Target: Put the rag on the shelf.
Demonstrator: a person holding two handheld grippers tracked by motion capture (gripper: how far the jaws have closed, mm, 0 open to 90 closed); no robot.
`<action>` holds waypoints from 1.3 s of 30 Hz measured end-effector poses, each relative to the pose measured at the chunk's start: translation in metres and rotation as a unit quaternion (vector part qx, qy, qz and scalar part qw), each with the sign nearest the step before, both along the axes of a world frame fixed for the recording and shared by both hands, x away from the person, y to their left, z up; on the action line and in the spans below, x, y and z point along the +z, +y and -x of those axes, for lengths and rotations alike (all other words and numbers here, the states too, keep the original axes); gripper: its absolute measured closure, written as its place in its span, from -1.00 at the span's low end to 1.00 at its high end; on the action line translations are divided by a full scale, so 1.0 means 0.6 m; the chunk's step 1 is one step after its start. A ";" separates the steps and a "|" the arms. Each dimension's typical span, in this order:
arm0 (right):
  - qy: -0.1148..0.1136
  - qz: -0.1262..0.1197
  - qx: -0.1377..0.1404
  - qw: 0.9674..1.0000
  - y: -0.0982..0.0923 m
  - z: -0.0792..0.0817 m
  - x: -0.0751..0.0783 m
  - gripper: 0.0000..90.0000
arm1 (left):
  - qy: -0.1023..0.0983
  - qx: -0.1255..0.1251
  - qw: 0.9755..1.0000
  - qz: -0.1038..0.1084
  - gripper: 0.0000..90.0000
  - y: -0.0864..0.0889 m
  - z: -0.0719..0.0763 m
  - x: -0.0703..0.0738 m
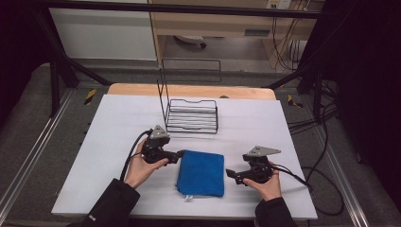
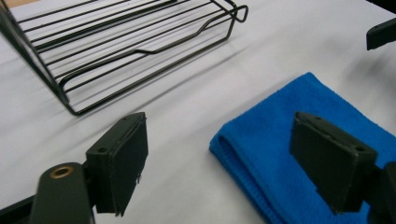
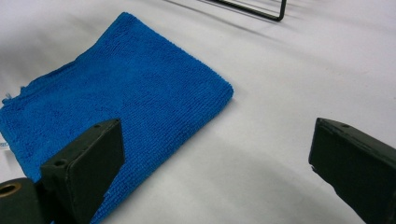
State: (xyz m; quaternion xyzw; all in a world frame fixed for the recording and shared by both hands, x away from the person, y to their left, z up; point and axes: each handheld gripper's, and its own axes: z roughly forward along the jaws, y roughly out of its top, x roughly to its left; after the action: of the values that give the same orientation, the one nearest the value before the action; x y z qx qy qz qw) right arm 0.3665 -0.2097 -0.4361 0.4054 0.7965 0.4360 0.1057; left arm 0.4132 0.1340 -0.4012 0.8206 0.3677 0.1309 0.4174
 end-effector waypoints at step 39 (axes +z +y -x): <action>-0.003 -0.005 -0.006 1.000 0.002 -0.002 -0.001 -0.93 | 0.074 -0.039 0.996 -0.035 0.82 -0.045 -0.040 -0.076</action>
State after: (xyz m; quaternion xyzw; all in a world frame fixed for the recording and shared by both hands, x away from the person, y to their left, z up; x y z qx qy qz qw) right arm 0.3678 -0.2087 -0.4367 0.4091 0.7917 0.4405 0.1083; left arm 0.4371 0.1068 -0.4465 0.8556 0.3609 0.0662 0.3652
